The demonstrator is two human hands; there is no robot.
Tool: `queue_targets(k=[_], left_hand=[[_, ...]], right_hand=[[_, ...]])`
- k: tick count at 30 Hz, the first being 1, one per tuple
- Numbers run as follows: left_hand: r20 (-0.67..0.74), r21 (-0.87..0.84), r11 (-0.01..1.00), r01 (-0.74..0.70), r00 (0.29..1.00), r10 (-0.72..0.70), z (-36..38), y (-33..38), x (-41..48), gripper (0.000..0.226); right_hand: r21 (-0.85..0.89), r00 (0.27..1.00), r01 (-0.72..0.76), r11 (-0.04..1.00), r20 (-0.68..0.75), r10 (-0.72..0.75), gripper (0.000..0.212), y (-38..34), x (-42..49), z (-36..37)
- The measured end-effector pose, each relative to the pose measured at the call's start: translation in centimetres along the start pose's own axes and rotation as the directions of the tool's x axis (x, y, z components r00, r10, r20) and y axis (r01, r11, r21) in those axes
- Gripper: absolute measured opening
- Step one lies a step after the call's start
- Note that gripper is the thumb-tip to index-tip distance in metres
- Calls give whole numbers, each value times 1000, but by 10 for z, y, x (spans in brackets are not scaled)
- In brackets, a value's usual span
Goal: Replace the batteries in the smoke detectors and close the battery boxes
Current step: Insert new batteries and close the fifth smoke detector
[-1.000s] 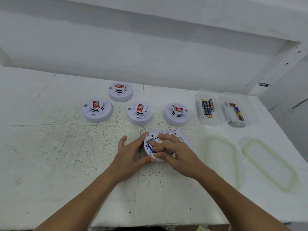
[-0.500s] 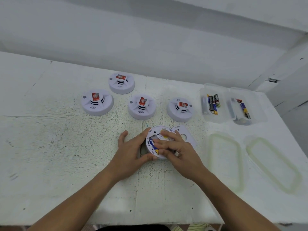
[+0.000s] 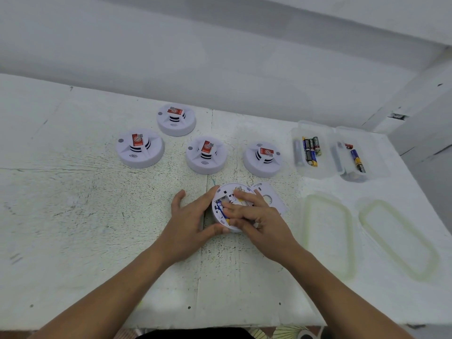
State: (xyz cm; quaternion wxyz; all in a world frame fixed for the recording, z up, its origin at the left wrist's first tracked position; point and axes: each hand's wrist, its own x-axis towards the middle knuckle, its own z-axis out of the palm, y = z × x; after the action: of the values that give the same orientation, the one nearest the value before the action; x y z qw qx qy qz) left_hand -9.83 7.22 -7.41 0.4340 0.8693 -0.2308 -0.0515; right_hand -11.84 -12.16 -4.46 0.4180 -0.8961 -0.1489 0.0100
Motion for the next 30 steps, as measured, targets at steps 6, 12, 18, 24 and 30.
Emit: queue_targets(k=[6,12,18,24,30], left_hand=[[-4,-3,1000,-2,1000,2,1,-1,0,75],[3,6,1000,4,1000,-4,2,-4,0,79],[-9,11,1000,-1,1000,1,2,-4,0,80],[-30,14,1000,7,1000,-7,1,2,-1,97],[-43,23,998,55,998,-54,0,10,-2,82]], right_hand=[[9,997,6,1000,82,-7,25,-4,-3,-7],[-96,988,46,994,152,-31,28,-4,-3,-10],[-127,988,59,990,149,-39,29,-6,-1,-12],[-251,994,72,965,100,-48,30,-22,8,-11],[-93,978,-122,988,161,135,18,-38,26,-27]])
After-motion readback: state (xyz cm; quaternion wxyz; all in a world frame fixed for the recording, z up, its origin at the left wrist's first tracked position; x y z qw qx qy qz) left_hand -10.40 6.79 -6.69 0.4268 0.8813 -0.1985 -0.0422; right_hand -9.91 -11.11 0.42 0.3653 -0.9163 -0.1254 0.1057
